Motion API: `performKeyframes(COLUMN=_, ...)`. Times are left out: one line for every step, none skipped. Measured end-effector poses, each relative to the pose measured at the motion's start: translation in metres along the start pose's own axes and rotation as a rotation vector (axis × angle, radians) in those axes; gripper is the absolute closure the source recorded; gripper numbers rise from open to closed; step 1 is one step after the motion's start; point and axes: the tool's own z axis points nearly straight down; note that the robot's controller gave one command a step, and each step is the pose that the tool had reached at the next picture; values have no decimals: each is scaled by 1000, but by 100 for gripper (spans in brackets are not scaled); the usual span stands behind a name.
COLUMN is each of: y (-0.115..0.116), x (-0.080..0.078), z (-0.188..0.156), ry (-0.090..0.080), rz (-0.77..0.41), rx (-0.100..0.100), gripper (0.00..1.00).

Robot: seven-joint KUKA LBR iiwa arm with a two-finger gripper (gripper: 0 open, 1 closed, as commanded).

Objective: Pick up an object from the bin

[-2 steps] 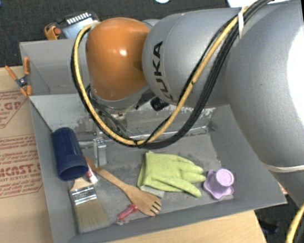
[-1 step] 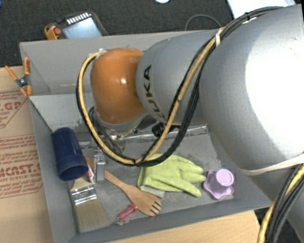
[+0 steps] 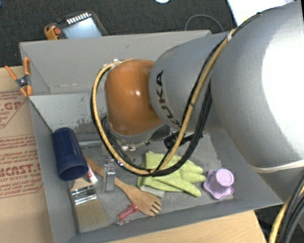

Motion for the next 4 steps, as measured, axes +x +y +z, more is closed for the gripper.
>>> performKeyframes(y=-8, x=1, z=6, ry=1, rz=-32, rx=2, gripper=0)
performKeyframes(y=-15, x=-6, z=48, ry=-3, rz=140, rx=-2, gripper=0)
performKeyframes(y=-27, x=1, z=58, ry=-9, rz=49, rx=-3, gripper=100)
performKeyframes(y=-27, x=1, z=58, ry=-9, rz=49, rx=-3, gripper=100)
